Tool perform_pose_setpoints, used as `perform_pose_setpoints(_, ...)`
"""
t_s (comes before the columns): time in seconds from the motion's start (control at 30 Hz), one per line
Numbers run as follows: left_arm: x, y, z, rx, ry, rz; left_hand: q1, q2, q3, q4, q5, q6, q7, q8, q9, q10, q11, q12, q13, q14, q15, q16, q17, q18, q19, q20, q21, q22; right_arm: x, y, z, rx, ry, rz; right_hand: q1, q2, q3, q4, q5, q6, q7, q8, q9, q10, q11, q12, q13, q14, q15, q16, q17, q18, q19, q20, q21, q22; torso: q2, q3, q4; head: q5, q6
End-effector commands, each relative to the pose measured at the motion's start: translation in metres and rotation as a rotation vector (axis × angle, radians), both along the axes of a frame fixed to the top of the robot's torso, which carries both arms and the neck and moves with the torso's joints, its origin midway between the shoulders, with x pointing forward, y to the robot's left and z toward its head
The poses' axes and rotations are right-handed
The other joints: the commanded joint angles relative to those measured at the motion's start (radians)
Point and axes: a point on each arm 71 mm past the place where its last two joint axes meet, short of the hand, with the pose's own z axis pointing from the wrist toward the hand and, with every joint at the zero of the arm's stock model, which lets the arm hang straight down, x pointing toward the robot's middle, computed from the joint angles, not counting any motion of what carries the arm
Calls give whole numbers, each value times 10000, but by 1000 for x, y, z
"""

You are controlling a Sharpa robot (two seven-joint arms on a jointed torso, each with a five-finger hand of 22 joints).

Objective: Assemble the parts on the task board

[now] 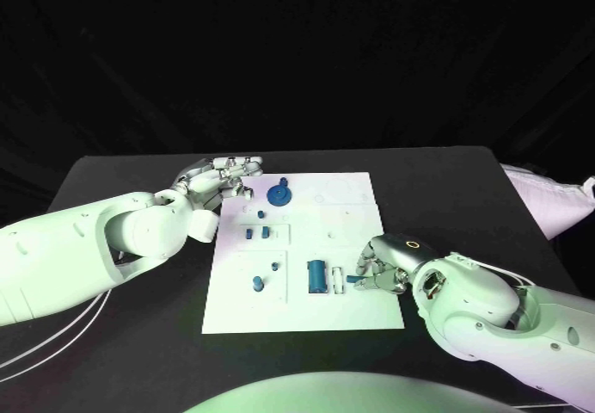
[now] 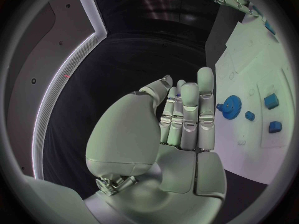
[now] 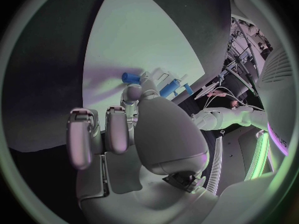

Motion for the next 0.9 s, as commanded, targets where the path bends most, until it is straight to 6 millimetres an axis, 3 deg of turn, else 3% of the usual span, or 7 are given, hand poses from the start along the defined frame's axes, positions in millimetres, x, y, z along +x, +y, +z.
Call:
perform_pose_setpoints(0.03, -1, -3, 1, -89, -65, -204, 27, 49, -56, 3, 48, -76, -2, 68, -8, -61, 22, 45, 14, -52, 12, -29, -12, 113, -69, -4, -41, -8, -1, 1, -1, -1080, -324, 481, 71, -125, 67, -80, -23, -154, 38, -97, -51, -180, 25, -372, -224, 494, 100, -61, -31, -54, 7, 126, -77, 1240, 1, -2, -2, -21, 5)
perform_pose_setpoints(0.17, -1, -3, 0, -78, -64, -244, 27, 49, -56, 3, 48, -76, -2, 68, -8, -61, 22, 45, 14, -52, 12, -29, -12, 113, -69, -4, -41, -8, -2, 2, -5, -1651, -329, 757, 92, -175, 102, -90, -4, -207, 71, -148, -71, -283, 56, -645, -395, 481, 128, -105, -79, -43, -24, 158, -108, 1203, -6, -18, 22, -51, -6)
perform_pose_setpoints(0.37, -1, -3, 0, -67, -59, -260, 27, 49, -56, 3, 48, -76, -2, 68, -8, -61, 22, 45, 14, -52, 12, -29, -12, 113, -69, -4, -41, -8, -4, 3, -7, -2008, -387, 951, 92, -166, 156, -73, 83, -149, 65, -134, -64, -275, 56, -630, -399, 474, 140, -130, -100, -42, -27, 181, -114, 1202, -5, -13, 22, -25, -15)
perform_pose_setpoints(0.67, -1, -3, 0, -56, -56, -272, 27, 49, -56, 3, 48, -76, -2, 68, -8, -61, 22, 45, 14, -52, 12, -29, -12, 113, -69, -4, -41, -8, -6, 5, -8, -2505, -519, 1245, 788, 99, 793, -372, 79, 262, -112, -3, -22, 73, -100, 174, 33, 516, 20, -43, 38, -86, 106, 117, 8, 1374, 4, -11, 12, 5, -19)
perform_pose_setpoints(0.9, -1, -4, 0, -19, -104, -341, 27, 49, -56, 3, 48, -76, -2, 68, -8, -61, 22, 45, 14, -52, 12, -29, -12, 113, -69, -4, -41, -8, -7, 9, -10, -3008, -865, 1562, 861, 125, 1133, -409, 279, 491, -202, 28, -31, 335, -176, 763, 382, 565, -40, 110, 246, -145, 264, 50, 165, 1583, -8, -11, 22, 15, -43)
